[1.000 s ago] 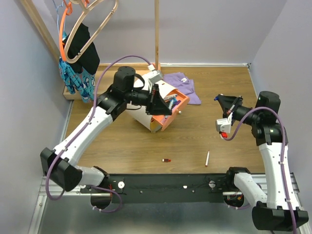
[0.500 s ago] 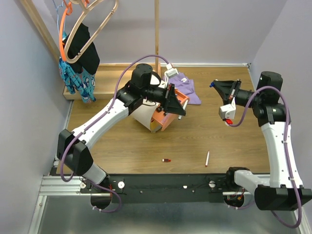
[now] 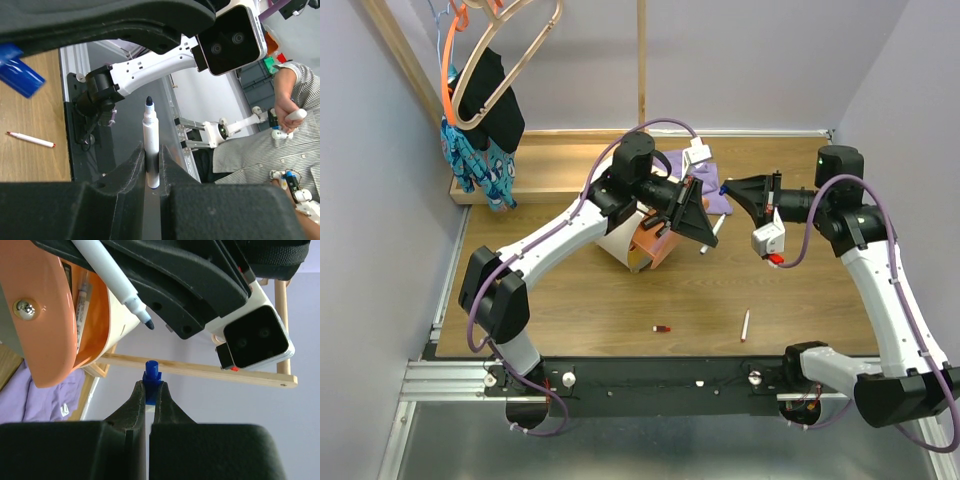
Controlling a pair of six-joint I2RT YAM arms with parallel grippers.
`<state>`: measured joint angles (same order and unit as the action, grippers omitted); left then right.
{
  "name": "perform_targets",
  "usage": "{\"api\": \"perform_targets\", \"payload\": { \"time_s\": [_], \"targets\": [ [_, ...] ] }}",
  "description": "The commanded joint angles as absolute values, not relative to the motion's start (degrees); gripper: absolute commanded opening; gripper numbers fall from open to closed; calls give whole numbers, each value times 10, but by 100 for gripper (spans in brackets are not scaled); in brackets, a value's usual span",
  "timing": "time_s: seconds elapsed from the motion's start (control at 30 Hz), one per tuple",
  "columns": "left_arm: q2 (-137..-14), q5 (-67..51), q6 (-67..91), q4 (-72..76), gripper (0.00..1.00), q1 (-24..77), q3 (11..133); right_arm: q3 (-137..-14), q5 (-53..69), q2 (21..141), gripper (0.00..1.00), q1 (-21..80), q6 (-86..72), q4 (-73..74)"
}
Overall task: Sort the stationery into containers
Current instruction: Close the pen cap on the pen.
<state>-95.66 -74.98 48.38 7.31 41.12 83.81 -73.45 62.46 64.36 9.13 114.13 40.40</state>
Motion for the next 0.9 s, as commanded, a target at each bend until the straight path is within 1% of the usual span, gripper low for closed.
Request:
{"api": "perform_targets", "payload": {
  "time_s": [0.0, 0.43, 0.87],
  "targets": [
    [-962, -780, 511, 105, 0, 415, 841, -721, 650, 620, 0, 100, 1482, 427],
    [-968, -787, 519, 112, 0, 411, 828, -694, 664, 577, 0, 99, 1482, 437],
    [-978, -783, 532, 135, 0, 403, 822, -694, 660, 568, 1, 100, 1481, 454]
  ]
}}
